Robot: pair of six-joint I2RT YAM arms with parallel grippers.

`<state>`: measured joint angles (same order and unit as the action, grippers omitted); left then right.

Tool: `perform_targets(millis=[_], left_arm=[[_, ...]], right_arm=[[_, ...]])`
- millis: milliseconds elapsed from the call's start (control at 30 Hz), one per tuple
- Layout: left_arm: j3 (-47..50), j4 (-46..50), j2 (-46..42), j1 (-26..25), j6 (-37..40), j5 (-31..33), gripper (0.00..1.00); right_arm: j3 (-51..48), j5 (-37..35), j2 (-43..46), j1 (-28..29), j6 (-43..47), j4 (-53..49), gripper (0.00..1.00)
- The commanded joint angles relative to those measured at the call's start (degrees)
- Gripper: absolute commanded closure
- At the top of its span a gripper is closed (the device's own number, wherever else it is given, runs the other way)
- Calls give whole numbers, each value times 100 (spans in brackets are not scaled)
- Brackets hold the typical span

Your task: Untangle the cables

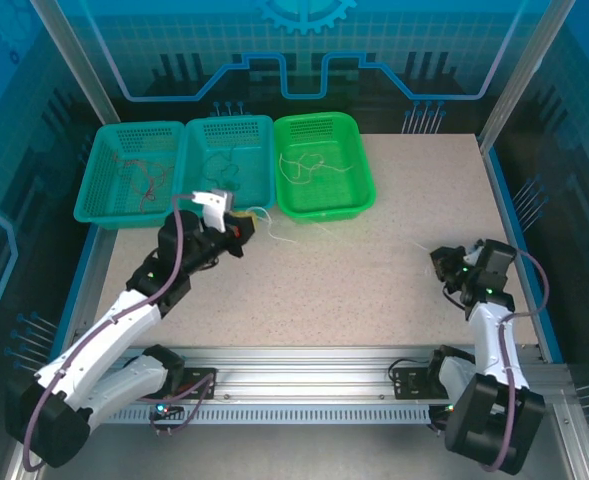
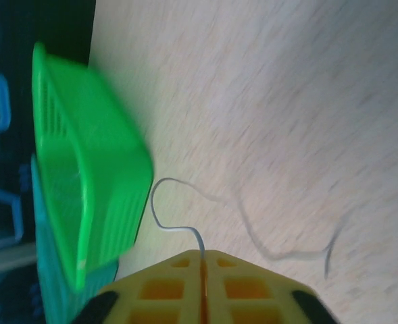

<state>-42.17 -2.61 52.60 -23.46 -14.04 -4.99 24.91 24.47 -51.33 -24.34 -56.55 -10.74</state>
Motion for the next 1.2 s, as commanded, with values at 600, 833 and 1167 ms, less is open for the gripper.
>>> perform_targets(millis=[600,833,1167], left_arm=[[-2787,-1258,1232,172,75,-914,100],[-4766,-1282,2865,175,599,-1126,100],[-6254,-975,5498,255,512,-971,100]], right_arm=[[-79,-140,450,244,-212,20,100],[-250,-237,868,456,-384,-123,100],[199,-413,1539,1080,-56,-626,100]])
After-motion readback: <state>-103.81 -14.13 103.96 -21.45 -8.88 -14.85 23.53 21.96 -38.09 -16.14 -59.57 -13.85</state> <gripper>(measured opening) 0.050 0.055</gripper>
